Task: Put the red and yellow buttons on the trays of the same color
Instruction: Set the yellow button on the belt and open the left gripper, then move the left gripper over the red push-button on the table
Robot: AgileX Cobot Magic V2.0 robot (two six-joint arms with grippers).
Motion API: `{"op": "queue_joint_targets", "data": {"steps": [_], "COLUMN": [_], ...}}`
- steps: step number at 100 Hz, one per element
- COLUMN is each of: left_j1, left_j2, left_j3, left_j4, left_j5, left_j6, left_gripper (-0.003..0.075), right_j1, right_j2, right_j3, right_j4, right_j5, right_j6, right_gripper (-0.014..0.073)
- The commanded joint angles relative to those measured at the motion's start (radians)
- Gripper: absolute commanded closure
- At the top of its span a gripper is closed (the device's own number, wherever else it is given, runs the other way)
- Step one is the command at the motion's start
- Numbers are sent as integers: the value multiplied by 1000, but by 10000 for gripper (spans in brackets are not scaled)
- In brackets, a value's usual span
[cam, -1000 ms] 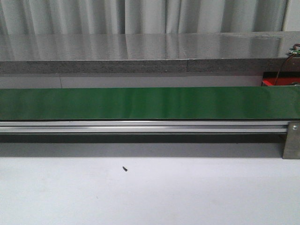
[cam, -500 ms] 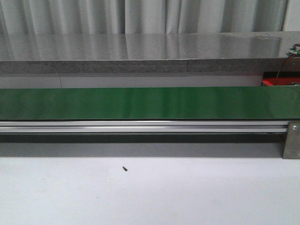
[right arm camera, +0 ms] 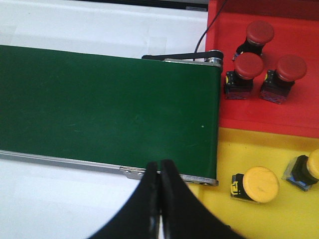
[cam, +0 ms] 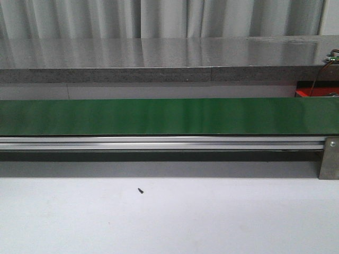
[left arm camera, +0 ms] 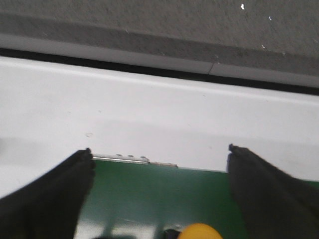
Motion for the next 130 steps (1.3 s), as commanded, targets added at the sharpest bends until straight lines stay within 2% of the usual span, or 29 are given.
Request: {"op": "queue_joint_targets", "data": {"steps": [1,22,41,78,98,130], "left_j1": [51,162,215,222,235,246], "left_j2": [-36,53,179,403,445,513], "left_j3": [-77,-178,-233,-328,-336,-377], "left_j4": [-25,-9,3,37,117,123], "left_j5": [-40,-29,-54,-89,-143,-171], "left_j6": [-5,-10,-10,-10,-81,-82], "left_gripper": [197,197,197,197,197,197], "right_j1": [-1,-1,-1,-1,-1,-1], "right_j2": [-15,-15,-15,-15,-15,-15], "right_j3": [-32,-32,-32,-32,-32,-32], "right_j4": [12,12,12,12,12,12], "right_j5": [-58,-58,-58,-58,-58,-58], "right_j6": [-3,-3,-3,-3,-3,-3], "right_gripper": [662,662,662,662,662,662]}}
